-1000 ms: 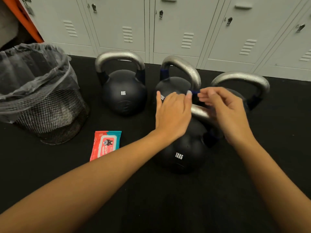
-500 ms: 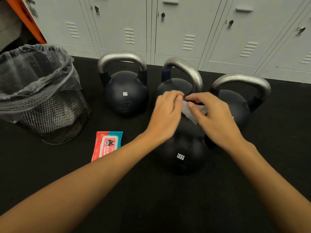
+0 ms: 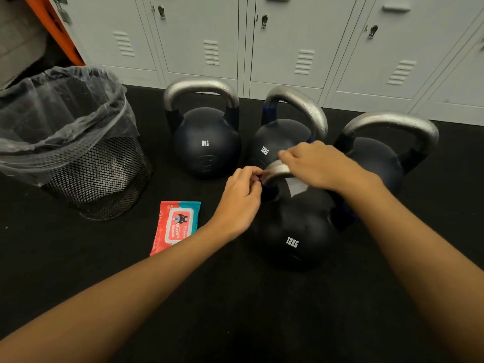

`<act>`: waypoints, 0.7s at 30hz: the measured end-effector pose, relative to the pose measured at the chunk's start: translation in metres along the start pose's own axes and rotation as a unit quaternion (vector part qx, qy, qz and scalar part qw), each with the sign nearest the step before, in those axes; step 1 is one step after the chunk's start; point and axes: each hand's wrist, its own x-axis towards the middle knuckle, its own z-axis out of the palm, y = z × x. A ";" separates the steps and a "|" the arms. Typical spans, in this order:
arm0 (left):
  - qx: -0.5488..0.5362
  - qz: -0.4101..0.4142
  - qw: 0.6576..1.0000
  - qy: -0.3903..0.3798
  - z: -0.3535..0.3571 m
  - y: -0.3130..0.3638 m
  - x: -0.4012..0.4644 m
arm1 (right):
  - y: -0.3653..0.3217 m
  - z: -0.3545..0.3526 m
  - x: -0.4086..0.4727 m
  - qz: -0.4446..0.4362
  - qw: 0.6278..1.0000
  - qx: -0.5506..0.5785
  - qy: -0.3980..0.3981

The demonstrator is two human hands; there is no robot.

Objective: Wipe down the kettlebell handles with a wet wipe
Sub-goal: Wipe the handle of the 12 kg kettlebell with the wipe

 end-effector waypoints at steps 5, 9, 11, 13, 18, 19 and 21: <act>-0.024 0.006 1.000 -0.006 0.001 0.002 0.000 | 0.048 -0.006 -0.037 0.082 0.986 0.136 -0.053; -0.030 0.000 0.999 -0.022 0.001 0.000 0.000 | 0.058 -0.005 -0.043 0.136 0.965 0.221 -0.037; -0.033 -0.005 0.999 -0.027 -0.001 0.000 0.001 | 0.048 -0.008 -0.033 0.118 0.980 0.159 -0.037; -0.028 -0.008 0.999 -0.033 -0.002 0.000 0.002 | 0.028 -0.007 -0.022 0.108 0.985 0.137 0.005; -0.017 -0.003 0.999 -0.030 -0.003 0.002 0.001 | -0.002 0.013 -0.015 -0.013 0.993 0.059 0.098; -0.015 -0.002 0.999 -0.029 -0.003 0.002 0.001 | 0.001 0.020 -0.018 -0.043 0.989 0.057 0.132; -0.015 -0.005 0.999 -0.029 -0.002 0.003 0.001 | 0.016 0.037 -0.030 -0.099 0.969 0.065 0.216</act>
